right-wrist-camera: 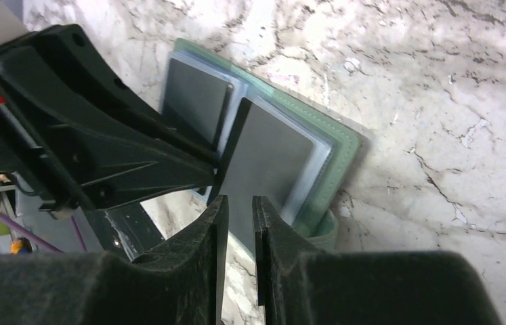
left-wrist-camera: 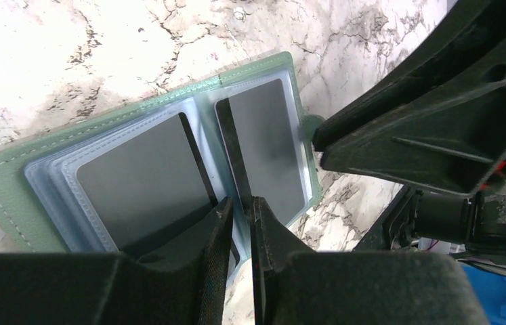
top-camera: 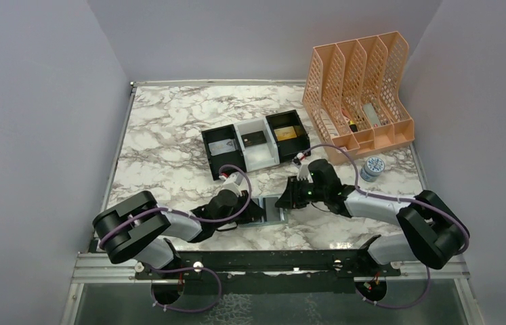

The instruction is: Take the credit cards out of the card holder

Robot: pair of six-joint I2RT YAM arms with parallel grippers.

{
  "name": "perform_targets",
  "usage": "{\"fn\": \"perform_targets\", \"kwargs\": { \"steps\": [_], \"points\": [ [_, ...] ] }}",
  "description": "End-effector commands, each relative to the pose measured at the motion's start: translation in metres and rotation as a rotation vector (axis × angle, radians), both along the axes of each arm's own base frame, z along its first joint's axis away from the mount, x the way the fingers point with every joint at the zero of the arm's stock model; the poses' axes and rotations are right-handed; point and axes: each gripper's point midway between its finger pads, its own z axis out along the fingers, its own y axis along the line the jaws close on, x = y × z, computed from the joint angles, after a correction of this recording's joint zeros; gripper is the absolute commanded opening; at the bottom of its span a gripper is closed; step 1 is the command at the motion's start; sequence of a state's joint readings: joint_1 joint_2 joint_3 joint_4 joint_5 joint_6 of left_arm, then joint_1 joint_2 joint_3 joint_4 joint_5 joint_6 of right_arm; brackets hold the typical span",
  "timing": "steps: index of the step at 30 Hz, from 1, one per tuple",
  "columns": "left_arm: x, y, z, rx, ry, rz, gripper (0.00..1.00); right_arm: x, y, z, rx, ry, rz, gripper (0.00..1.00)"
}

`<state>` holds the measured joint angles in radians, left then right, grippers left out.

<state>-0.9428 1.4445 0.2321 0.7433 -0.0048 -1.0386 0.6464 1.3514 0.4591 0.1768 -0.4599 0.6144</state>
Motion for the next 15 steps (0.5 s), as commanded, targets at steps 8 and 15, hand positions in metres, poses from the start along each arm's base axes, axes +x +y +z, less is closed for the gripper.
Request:
{"fn": "perform_targets", "kwargs": {
  "steps": [8, 15],
  "points": [
    [0.0, 0.002, -0.01, 0.028, 0.018, 0.008, 0.28, 0.009, -0.029, -0.06, -0.253, 0.08, -0.091, 0.2],
    [0.002, 0.005, -0.021, 0.057, 0.037, 0.03, 0.31, 0.008, -0.035, -0.063, -0.266, 0.071, -0.111, 0.2]
  ]
}}
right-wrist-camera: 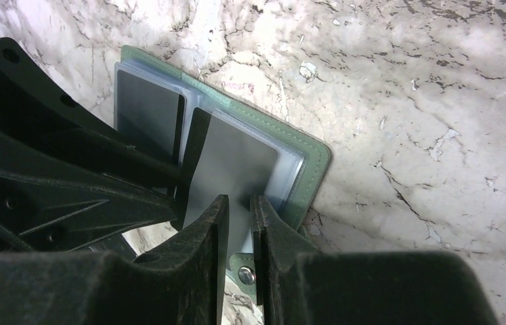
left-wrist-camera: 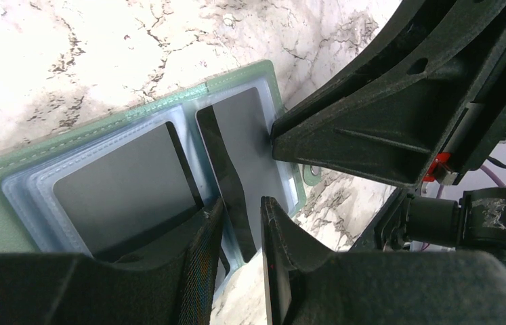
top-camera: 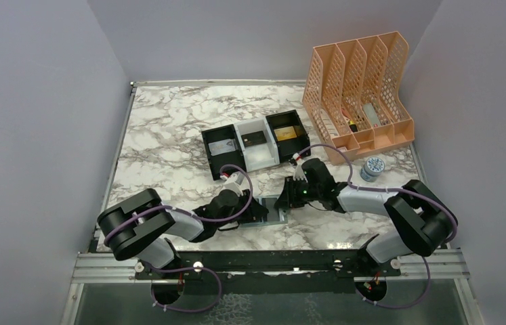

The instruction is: Take the credit cards out of the card holder

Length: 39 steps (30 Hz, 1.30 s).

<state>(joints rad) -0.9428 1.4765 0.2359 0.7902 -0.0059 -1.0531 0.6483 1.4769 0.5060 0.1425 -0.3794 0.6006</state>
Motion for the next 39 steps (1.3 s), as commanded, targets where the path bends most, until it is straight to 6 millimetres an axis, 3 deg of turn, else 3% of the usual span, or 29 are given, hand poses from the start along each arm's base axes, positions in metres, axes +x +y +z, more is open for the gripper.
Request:
{"fn": "perform_targets", "kwargs": {
  "steps": [1, 9, 15, 19, 21, 30, 39],
  "points": [
    [-0.001, 0.009, -0.024, 0.083, 0.041, 0.025, 0.31, -0.004, -0.029, -0.032, -0.153, 0.025, -0.057, 0.2],
    [0.003, 0.011, -0.029, 0.077, 0.059, 0.066, 0.27, -0.011, -0.025, -0.043, -0.13, 0.053, -0.026, 0.19],
    [0.004, 0.016, -0.024, 0.065, 0.047, 0.094, 0.14, -0.009, -0.029, -0.044, -0.149, 0.043, -0.042, 0.19],
    [0.004, 0.017, -0.021, 0.055, 0.038, 0.096, 0.0, -0.008, -0.03, -0.044, -0.157, 0.039, -0.05, 0.19],
    [0.004, 0.019, -0.019, 0.051, 0.033, 0.097, 0.0, -0.008, -0.031, -0.043, -0.158, 0.033, -0.052, 0.19],
    [0.002, 0.025, -0.007, 0.018, 0.004, 0.11, 0.0, 0.002, -0.031, -0.007, -0.098, -0.087, -0.078, 0.19],
    [0.001, 0.021, -0.009, 0.03, 0.012, 0.089, 0.0, -0.007, 0.006, 0.055, 0.21, -0.174, 0.023, 0.19]
  ]
}}
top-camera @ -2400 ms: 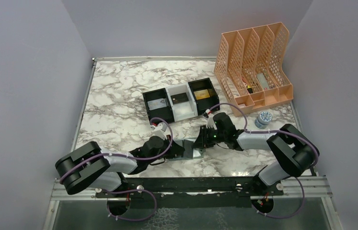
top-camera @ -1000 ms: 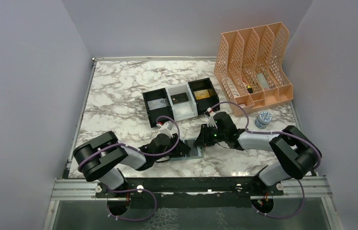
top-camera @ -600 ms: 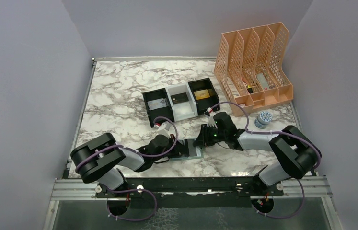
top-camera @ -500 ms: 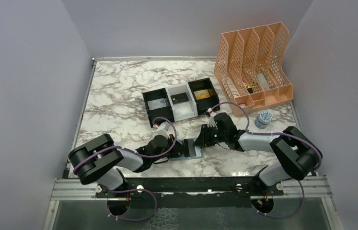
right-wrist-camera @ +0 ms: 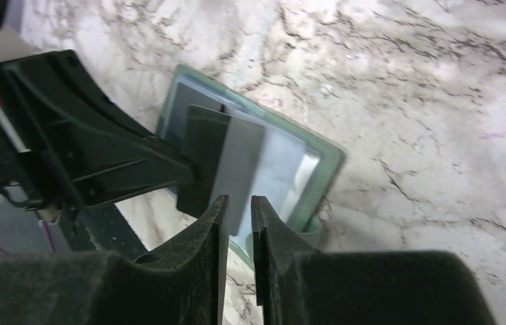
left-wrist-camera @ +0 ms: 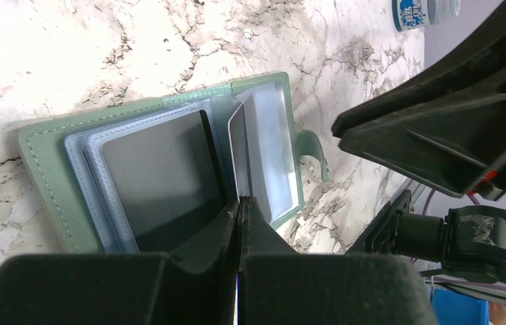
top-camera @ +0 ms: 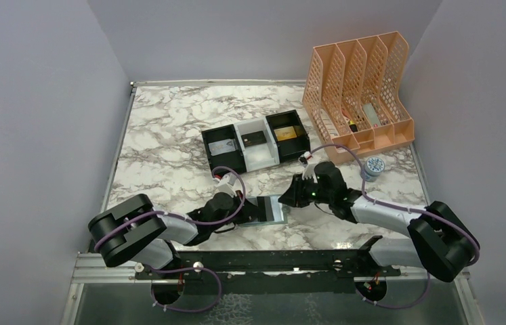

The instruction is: Take the credit cards out of the card holder

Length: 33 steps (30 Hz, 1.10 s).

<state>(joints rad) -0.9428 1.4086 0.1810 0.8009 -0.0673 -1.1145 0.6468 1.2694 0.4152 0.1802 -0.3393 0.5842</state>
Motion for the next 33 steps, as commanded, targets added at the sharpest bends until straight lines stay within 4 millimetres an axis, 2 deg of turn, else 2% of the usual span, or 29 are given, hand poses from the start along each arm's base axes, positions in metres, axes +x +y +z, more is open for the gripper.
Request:
{"fn": "perform_targets", "kwargs": {
  "steps": [1, 3, 7, 10, 13, 17, 21, 27, 33],
  "points": [
    [-0.001, 0.007, -0.015, 0.067, 0.009, 0.005, 0.0, -0.009, 0.02, 0.023, 0.16, -0.018, 0.07, 0.19],
    [0.0, 0.006, -0.015, 0.067, 0.008, 0.002, 0.0, -0.009, 0.024, 0.017, 0.152, 0.011, 0.081, 0.19],
    [0.0, 0.005, -0.014, 0.064, 0.007, -0.003, 0.0, -0.007, 0.026, -0.008, 0.091, 0.067, 0.084, 0.19],
    [-0.001, 0.004, -0.014, 0.063, 0.009, -0.01, 0.0, -0.007, 0.031, -0.011, 0.12, 0.073, 0.092, 0.19],
    [-0.001, 0.001, -0.012, 0.056, 0.009, -0.017, 0.03, -0.011, 0.033, -0.023, 0.103, 0.113, 0.121, 0.19],
    [0.0, -0.001, -0.009, 0.046, 0.01, -0.011, 0.14, -0.008, 0.021, -0.046, 0.007, 0.147, 0.062, 0.19],
    [0.001, -0.004, -0.008, 0.042, 0.013, -0.017, 0.19, -0.008, 0.02, -0.048, -0.002, 0.151, 0.062, 0.19],
    [0.0, -0.015, -0.005, 0.007, 0.014, -0.052, 0.18, -0.008, 0.019, -0.057, -0.014, 0.173, 0.052, 0.19],
    [-0.001, -0.005, -0.008, 0.011, 0.021, -0.013, 0.04, -0.002, 0.012, -0.058, -0.059, 0.161, 0.009, 0.19]
  ]
}}
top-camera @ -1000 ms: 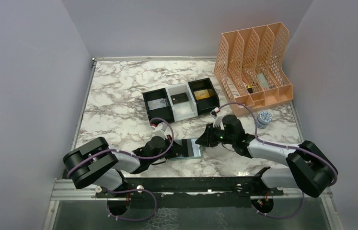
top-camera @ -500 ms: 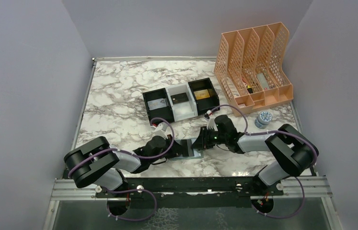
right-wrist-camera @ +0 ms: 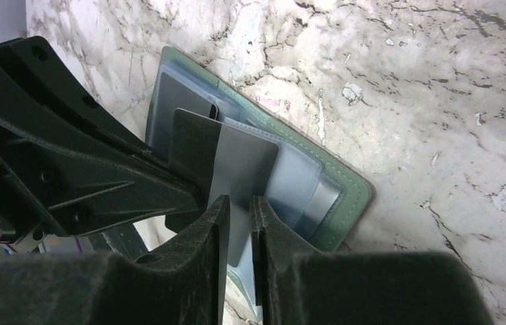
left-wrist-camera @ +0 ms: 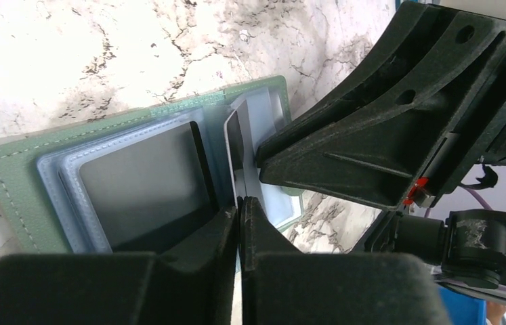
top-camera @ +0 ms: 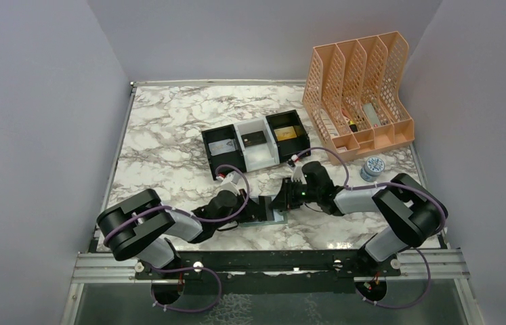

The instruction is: Take the credit cards out of the card holder

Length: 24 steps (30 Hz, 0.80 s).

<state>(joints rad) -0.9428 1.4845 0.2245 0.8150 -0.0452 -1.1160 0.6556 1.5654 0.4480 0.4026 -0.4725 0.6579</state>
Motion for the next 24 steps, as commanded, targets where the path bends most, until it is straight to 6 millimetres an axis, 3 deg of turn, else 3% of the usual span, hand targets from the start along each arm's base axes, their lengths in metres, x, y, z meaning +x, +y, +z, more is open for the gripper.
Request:
{"fn": "perform_targets", "kwargs": {
  "steps": [1, 10, 15, 20, 24],
  "points": [
    [-0.003, 0.007, -0.002, 0.001, -0.002, 0.013, 0.02, 0.003, -0.021, -0.025, -0.148, 0.018, -0.075, 0.19],
    [-0.003, 0.019, 0.009, 0.007, -0.036, 0.038, 0.0, 0.009, -0.032, -0.015, -0.19, -0.031, -0.114, 0.19],
    [0.0, 0.026, 0.021, 0.047, -0.075, 0.044, 0.0, 0.009, -0.024, 0.009, -0.13, -0.074, -0.079, 0.19],
    [0.006, 0.042, 0.032, 0.112, -0.122, 0.085, 0.0, 0.012, -0.031, 0.025, -0.163, -0.133, -0.074, 0.2],
    [0.01, 0.054, 0.045, 0.152, -0.157, 0.119, 0.0, 0.006, -0.019, 0.055, -0.078, -0.18, 0.001, 0.2]
  ]
}}
